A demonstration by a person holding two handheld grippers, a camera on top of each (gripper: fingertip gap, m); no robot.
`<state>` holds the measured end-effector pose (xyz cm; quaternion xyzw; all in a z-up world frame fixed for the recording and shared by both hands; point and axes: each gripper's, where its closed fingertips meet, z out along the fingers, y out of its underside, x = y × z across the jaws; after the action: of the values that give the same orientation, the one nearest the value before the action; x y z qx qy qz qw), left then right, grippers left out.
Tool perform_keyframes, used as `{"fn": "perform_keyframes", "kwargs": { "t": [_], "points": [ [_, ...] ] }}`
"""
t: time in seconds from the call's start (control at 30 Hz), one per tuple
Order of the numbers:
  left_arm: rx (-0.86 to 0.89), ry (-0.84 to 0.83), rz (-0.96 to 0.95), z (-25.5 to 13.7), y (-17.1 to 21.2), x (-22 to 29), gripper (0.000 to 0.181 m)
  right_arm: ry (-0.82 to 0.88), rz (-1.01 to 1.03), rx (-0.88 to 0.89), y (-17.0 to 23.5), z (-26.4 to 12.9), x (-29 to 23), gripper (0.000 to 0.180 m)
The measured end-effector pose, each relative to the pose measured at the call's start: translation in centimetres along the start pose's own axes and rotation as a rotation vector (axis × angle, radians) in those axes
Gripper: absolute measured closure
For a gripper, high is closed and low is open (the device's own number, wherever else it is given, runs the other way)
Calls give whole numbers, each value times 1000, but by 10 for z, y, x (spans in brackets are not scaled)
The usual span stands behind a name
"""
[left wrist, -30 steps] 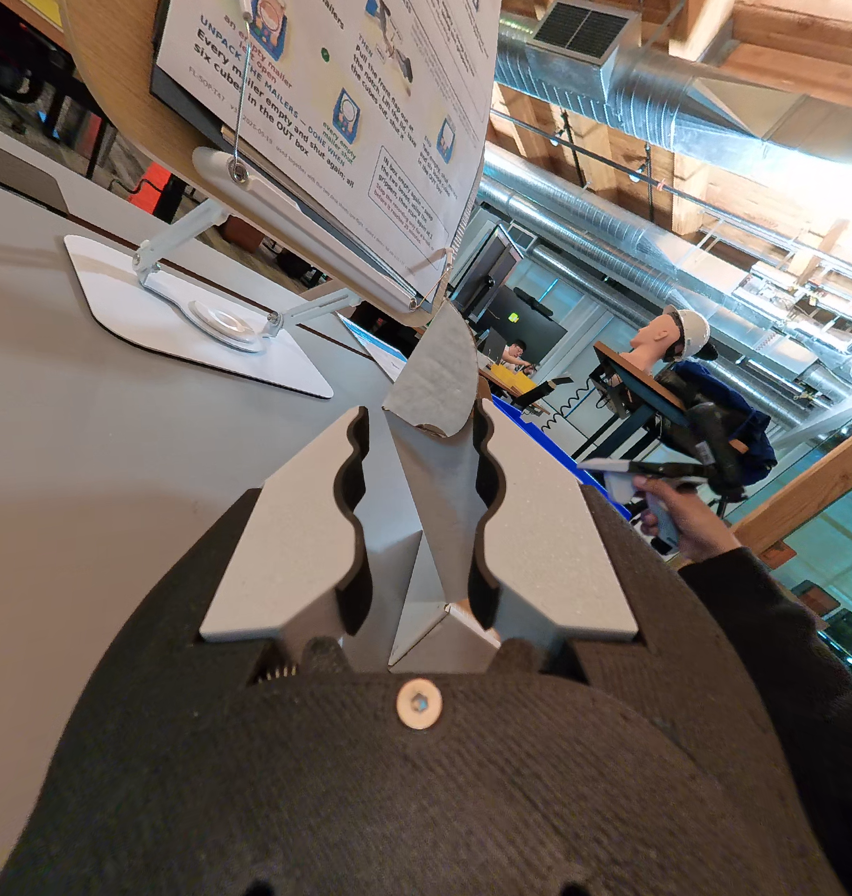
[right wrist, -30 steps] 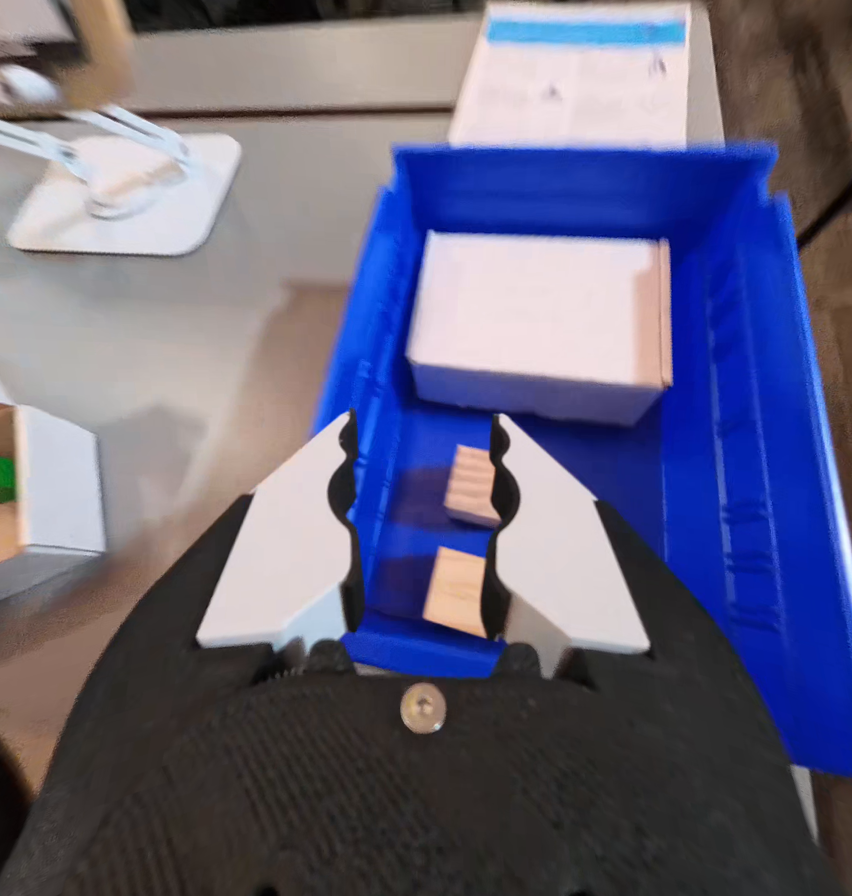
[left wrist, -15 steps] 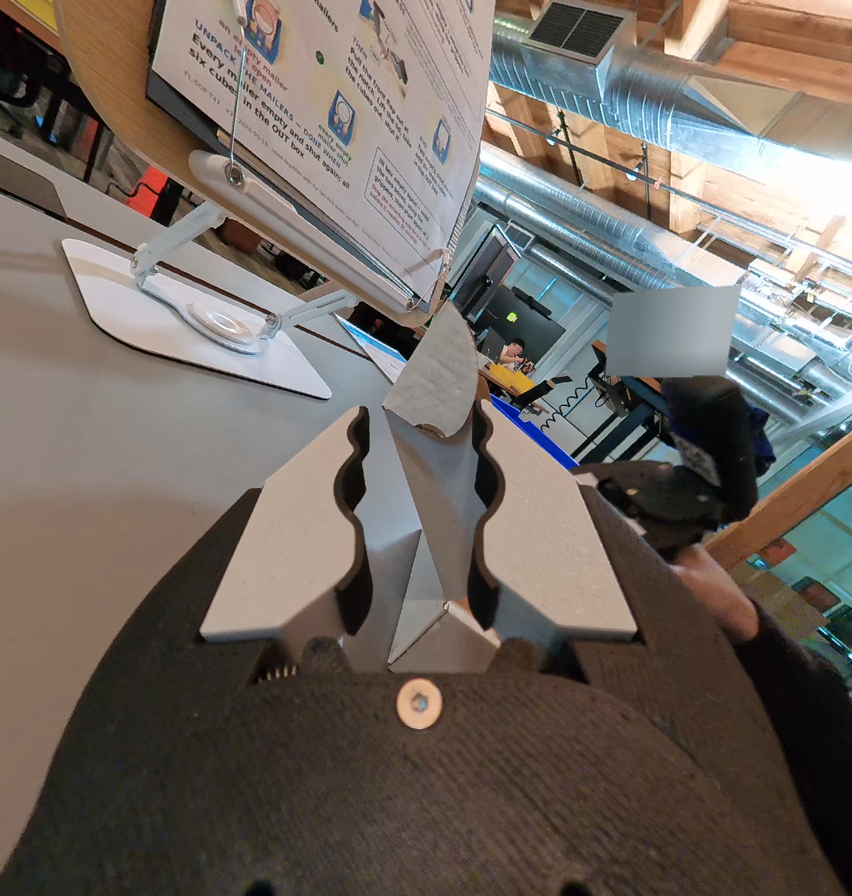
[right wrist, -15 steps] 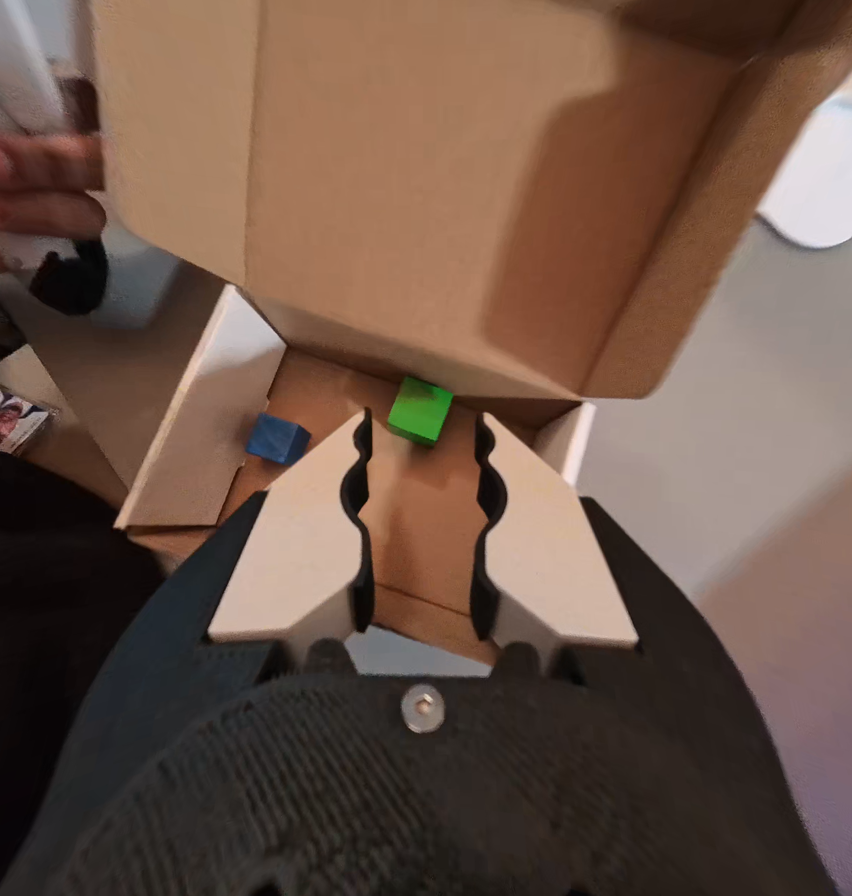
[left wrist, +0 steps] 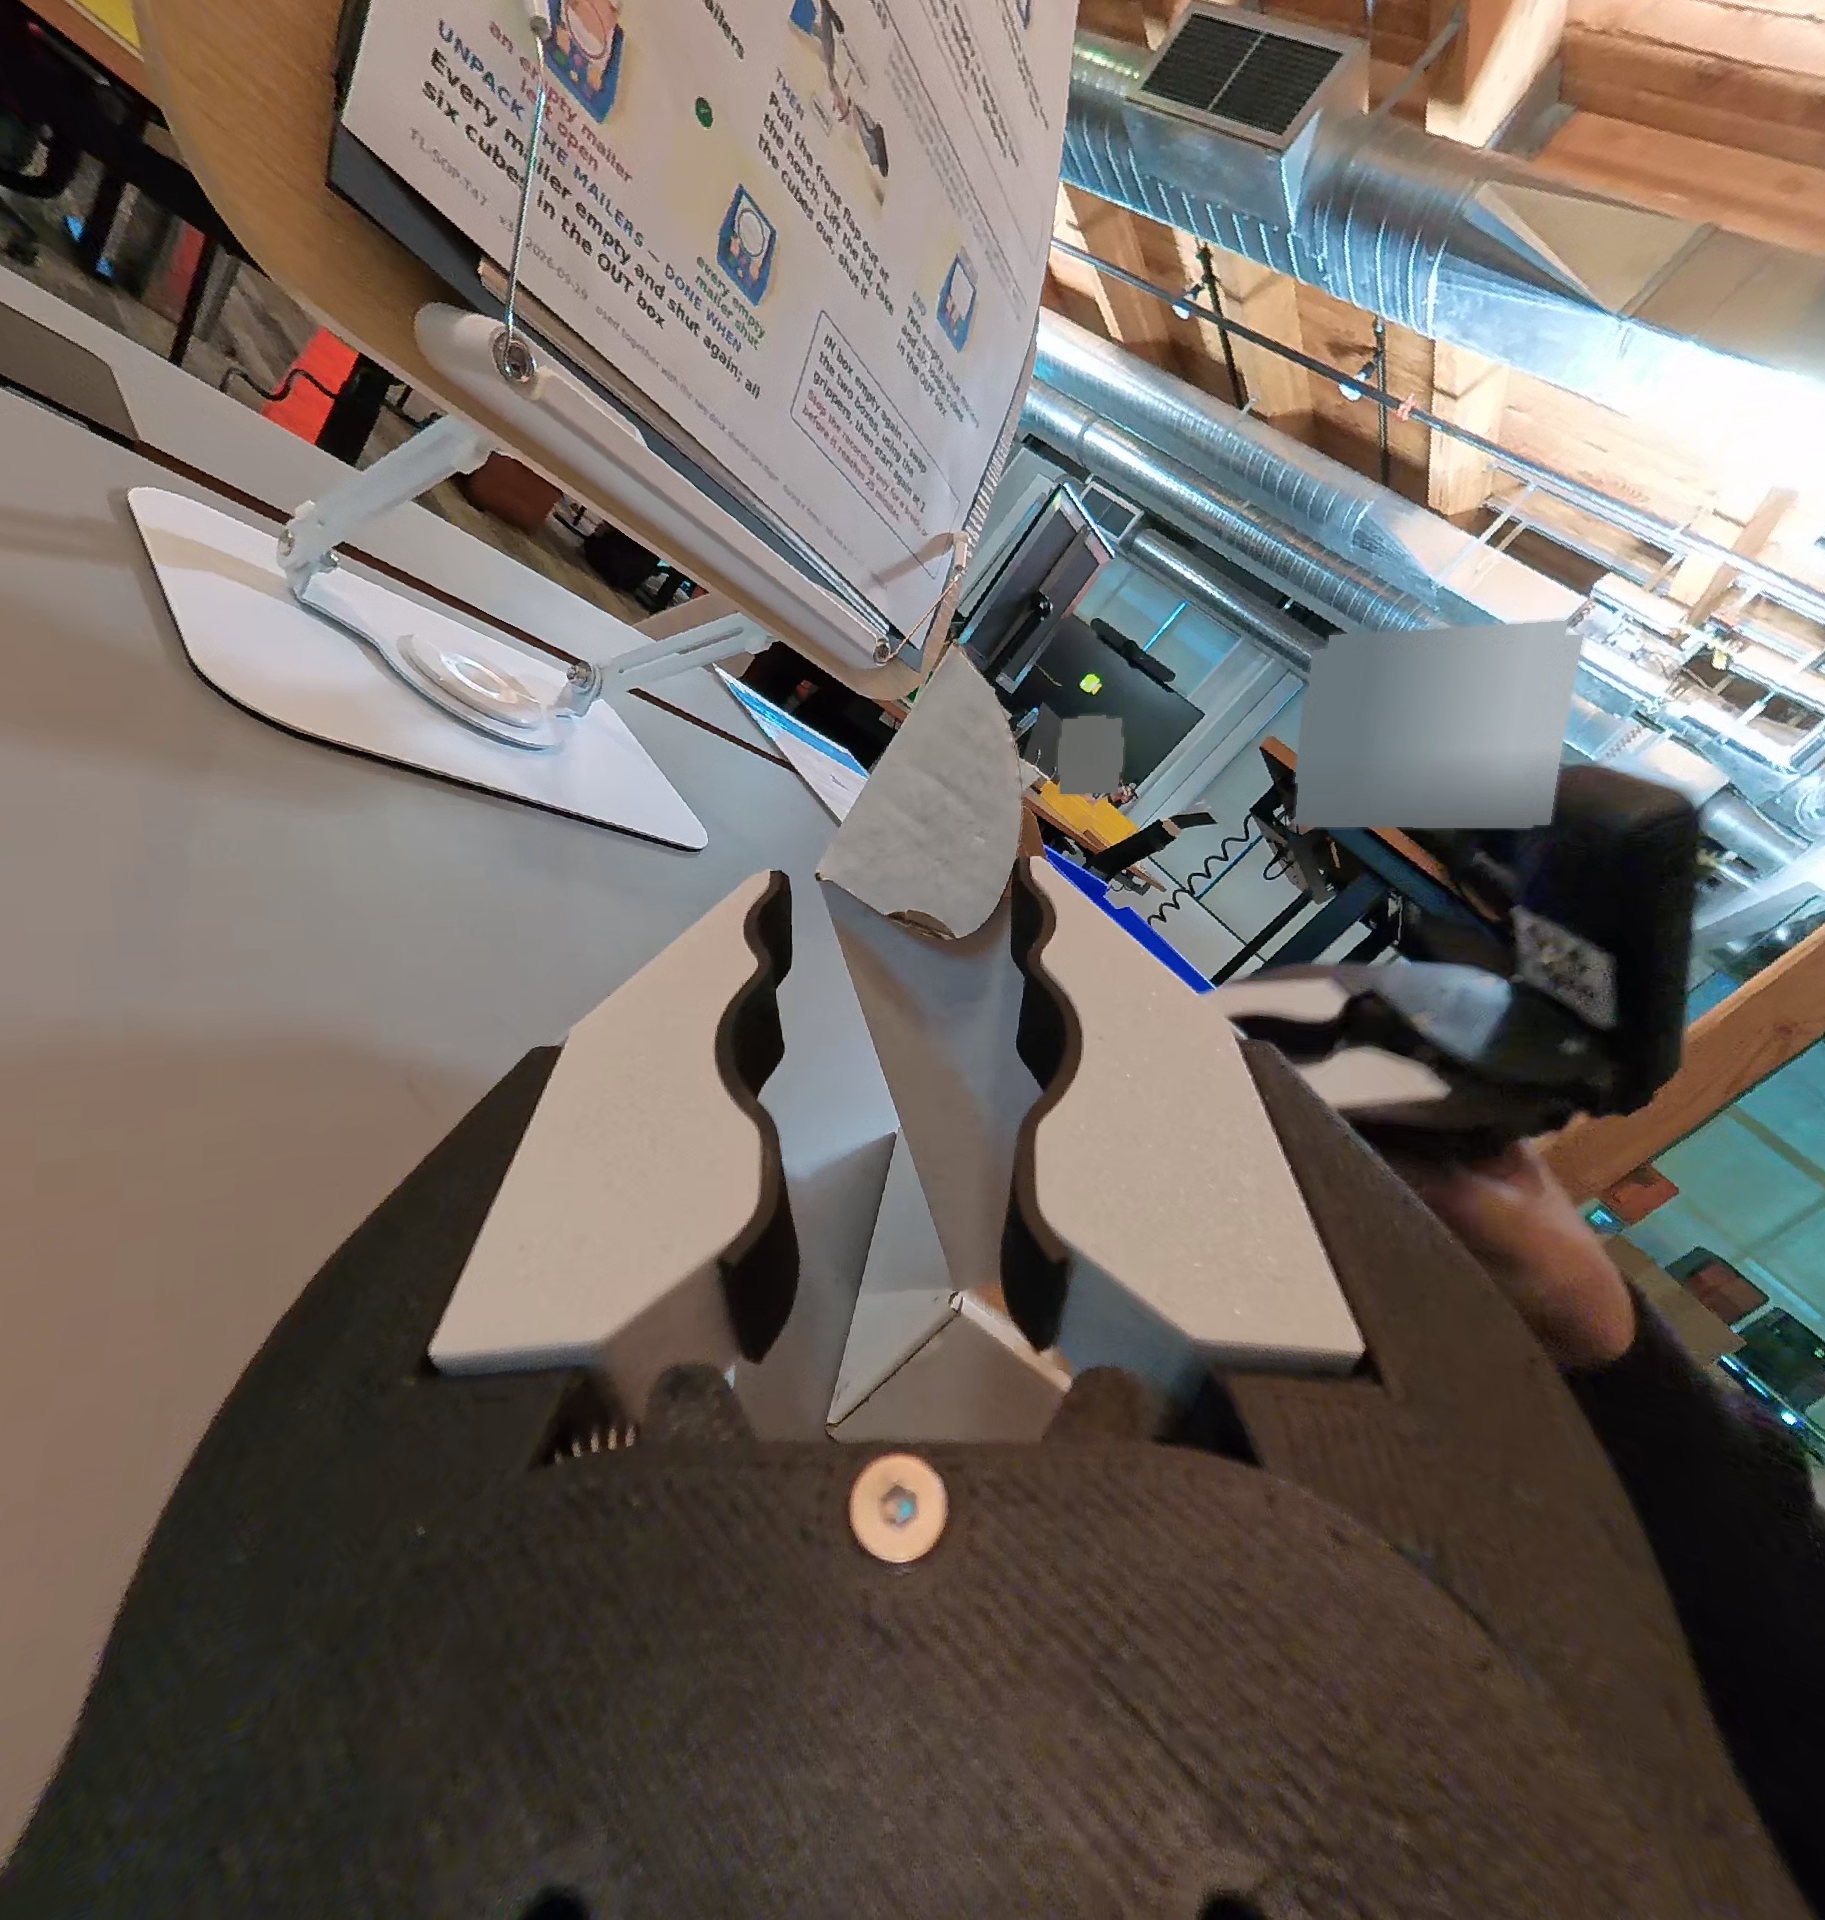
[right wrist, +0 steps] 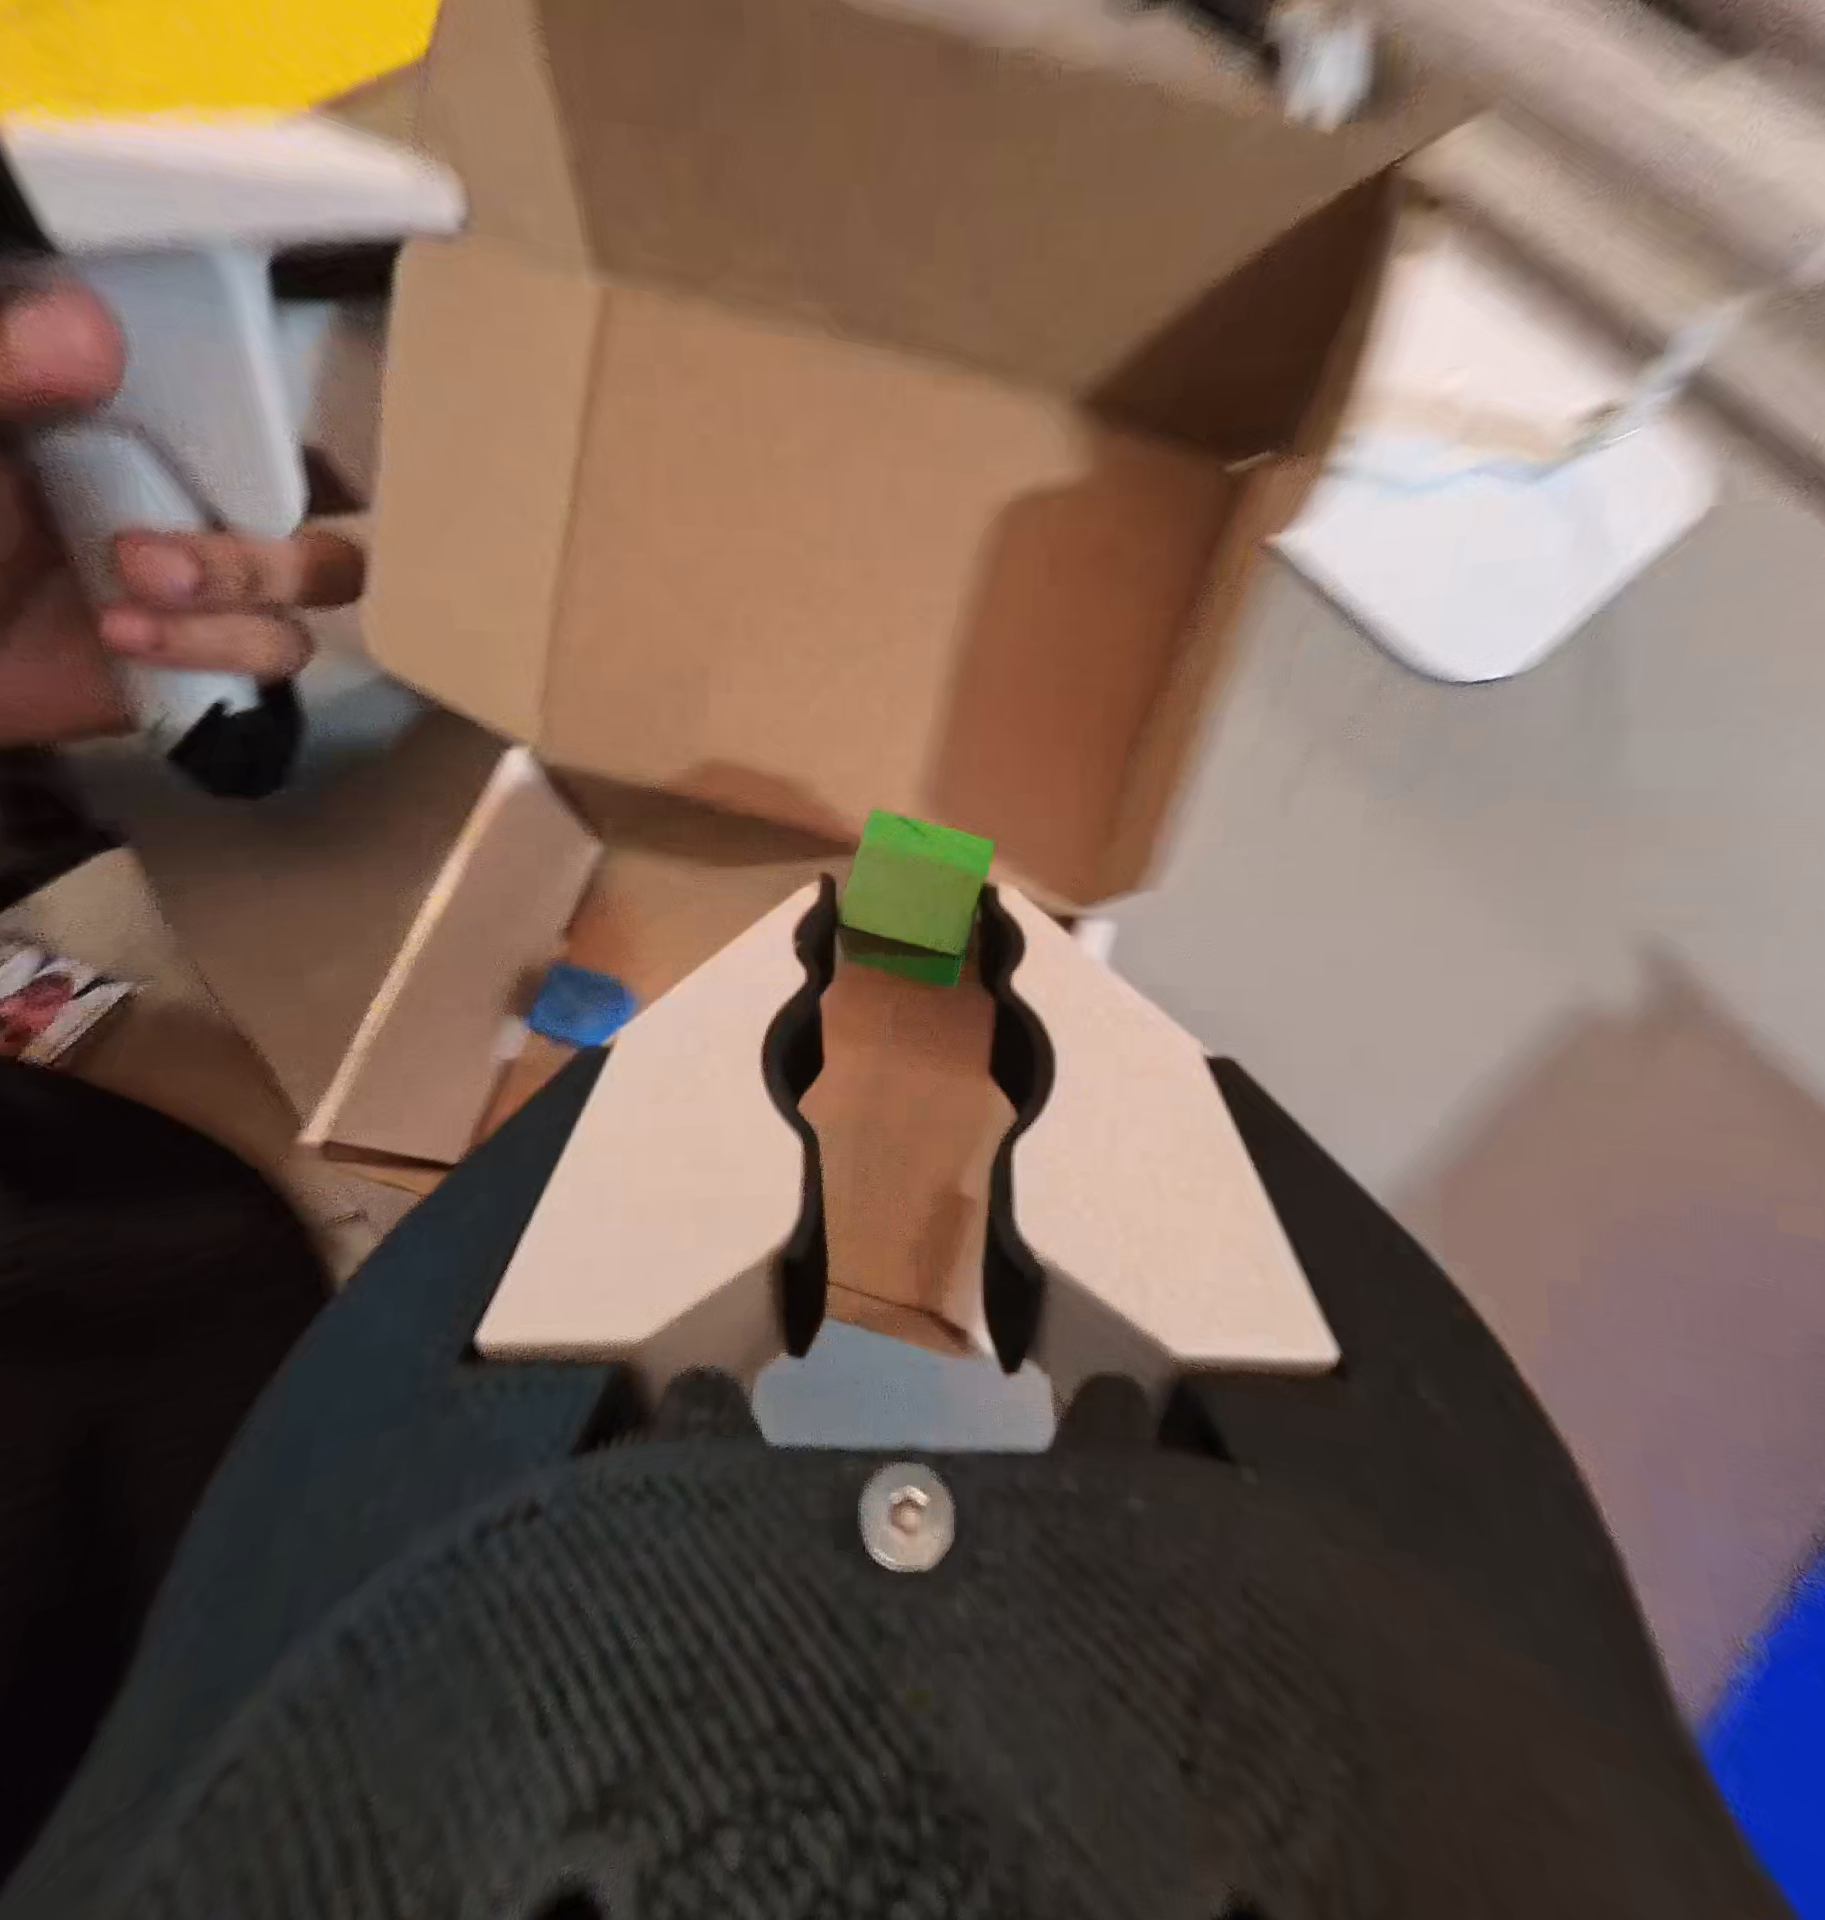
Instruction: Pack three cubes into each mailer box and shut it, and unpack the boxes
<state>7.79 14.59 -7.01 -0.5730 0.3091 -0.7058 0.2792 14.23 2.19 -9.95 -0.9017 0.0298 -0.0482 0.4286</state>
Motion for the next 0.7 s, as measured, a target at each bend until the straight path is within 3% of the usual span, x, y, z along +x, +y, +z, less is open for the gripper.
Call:
{"fn": "perform_keyframes", "kwargs": {
  "t": [0.1,0.17,0.23,0.33,0.4,0.5,0.7],
  "points": [
    [-6,10,7,0,1,2,139,283,-25,52,-14,-67,76,153],
    [-9,14,26,1,1,4,138,518,-6,34,-1,-122,136,153],
    [-9,14,32,1,1,4,138,717,54,-14,33,-173,193,154],
    [-10,15,15,1,2,4,138,858,173,-98,103,-219,255,153],
    [-11,19,10,2,2,4,138,849,281,-128,150,-225,279,153],
    [-18,29,22,3,4,8,138,728,436,-166,201,-204,286,153],
    [-39,48,60,6,9,15,138,623,479,-295,237,-168,281,153]
  ]
}}
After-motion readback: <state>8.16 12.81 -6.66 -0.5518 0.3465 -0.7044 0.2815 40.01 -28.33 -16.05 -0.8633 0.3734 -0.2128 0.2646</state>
